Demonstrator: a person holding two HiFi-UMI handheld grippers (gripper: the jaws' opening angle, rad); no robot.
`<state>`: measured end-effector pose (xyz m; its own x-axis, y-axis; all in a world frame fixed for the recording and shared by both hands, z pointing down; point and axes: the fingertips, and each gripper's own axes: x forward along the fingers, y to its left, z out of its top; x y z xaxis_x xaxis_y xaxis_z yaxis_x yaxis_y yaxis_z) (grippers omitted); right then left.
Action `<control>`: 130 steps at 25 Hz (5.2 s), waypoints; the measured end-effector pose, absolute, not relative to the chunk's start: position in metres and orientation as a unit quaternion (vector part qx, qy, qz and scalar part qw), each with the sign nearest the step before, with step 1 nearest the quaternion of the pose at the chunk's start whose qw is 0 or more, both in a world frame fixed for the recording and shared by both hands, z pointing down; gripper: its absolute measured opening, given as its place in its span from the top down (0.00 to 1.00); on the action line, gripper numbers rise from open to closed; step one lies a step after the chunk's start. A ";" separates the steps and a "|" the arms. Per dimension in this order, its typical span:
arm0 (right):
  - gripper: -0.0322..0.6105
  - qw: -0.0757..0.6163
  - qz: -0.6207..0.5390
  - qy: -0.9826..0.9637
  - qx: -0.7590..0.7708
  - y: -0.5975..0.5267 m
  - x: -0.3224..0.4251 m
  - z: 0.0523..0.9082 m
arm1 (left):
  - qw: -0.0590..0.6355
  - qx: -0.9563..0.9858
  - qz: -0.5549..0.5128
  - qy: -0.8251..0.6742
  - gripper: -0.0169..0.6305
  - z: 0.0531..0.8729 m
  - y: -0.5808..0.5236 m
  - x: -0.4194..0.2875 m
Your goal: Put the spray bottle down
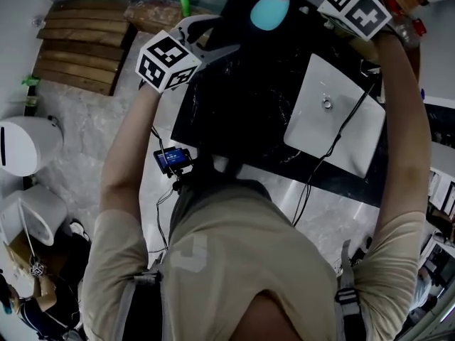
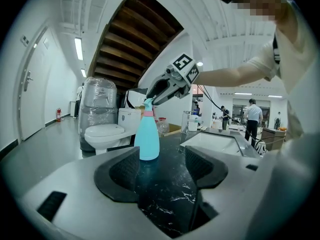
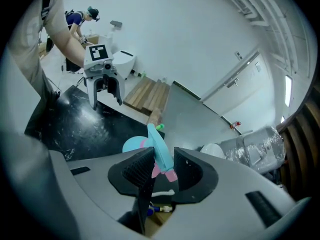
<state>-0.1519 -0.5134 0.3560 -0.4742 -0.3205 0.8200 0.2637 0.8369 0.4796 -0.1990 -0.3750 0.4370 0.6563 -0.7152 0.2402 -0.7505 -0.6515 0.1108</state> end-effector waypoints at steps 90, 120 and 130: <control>0.90 0.258 -0.065 -0.955 0.133 -0.331 -0.121 0.307 | 0.056 0.915 0.014 -0.400 0.67 0.359 -0.320 -0.206; 0.90 -0.034 0.163 -0.979 0.115 -0.169 0.001 0.255 | 0.062 0.896 -0.037 -0.438 0.96 0.280 -0.199 -0.097; 0.90 -0.070 0.161 -0.977 0.120 -0.113 0.072 0.246 | 0.045 0.904 -0.021 -0.425 0.96 0.264 -0.140 -0.014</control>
